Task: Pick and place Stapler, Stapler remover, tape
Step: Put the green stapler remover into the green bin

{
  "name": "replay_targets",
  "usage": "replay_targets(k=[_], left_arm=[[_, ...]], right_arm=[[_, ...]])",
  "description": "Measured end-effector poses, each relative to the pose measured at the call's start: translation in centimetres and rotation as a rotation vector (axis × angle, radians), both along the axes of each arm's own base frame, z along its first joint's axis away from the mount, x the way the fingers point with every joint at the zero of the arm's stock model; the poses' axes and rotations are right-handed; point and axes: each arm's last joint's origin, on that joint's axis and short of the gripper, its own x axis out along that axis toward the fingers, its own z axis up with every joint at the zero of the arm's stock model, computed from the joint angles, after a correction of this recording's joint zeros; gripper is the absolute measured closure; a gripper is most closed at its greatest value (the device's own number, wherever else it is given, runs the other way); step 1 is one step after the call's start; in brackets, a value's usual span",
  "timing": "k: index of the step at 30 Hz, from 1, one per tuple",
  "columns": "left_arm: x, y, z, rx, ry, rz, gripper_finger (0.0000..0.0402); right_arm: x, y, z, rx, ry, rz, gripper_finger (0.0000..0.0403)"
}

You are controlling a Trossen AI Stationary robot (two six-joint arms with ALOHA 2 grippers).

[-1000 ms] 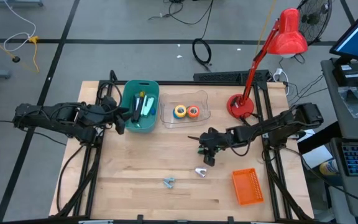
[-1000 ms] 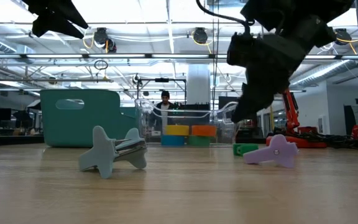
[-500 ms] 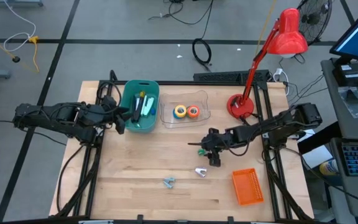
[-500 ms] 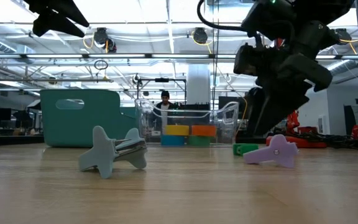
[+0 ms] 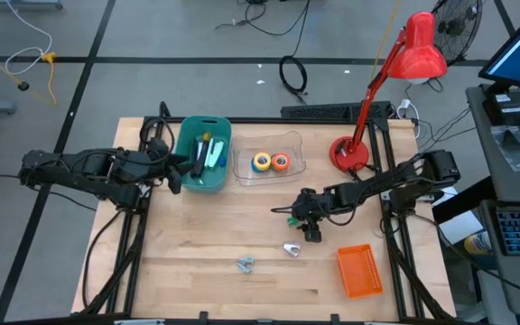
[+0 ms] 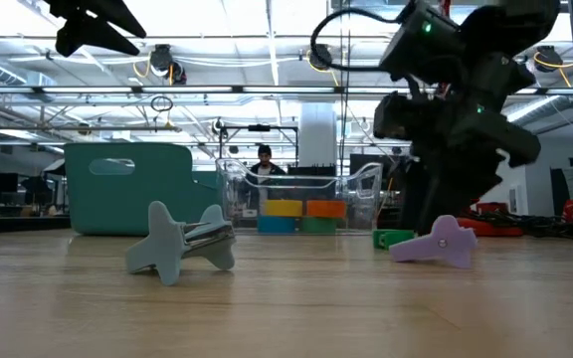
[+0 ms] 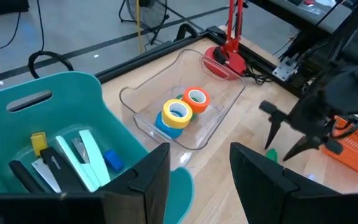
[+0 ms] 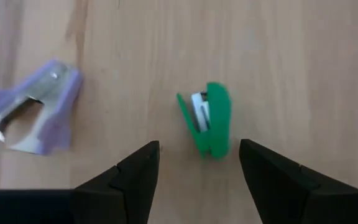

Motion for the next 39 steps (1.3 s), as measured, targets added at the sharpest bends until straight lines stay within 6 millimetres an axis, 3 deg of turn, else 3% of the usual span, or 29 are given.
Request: replay_targets(k=[13, 32, 39], left_arm=[[0.0, -0.01, 0.02, -0.006, -0.004, 0.002, 0.0231], [0.0, -0.01, 0.01, -0.022, -0.012, 0.011, 0.0231], [0.04, -0.15, -0.03, -0.05, -0.01, -0.03, 0.0231]], right_arm=[[0.62, -0.25, -0.61, -0.007, -0.023, 0.007, 0.019], [0.67, -0.34, -0.61, 0.035, -0.018, -0.073, 0.0347], [0.58, -0.31, -0.35, 0.066, -0.019, -0.105, 0.035]])
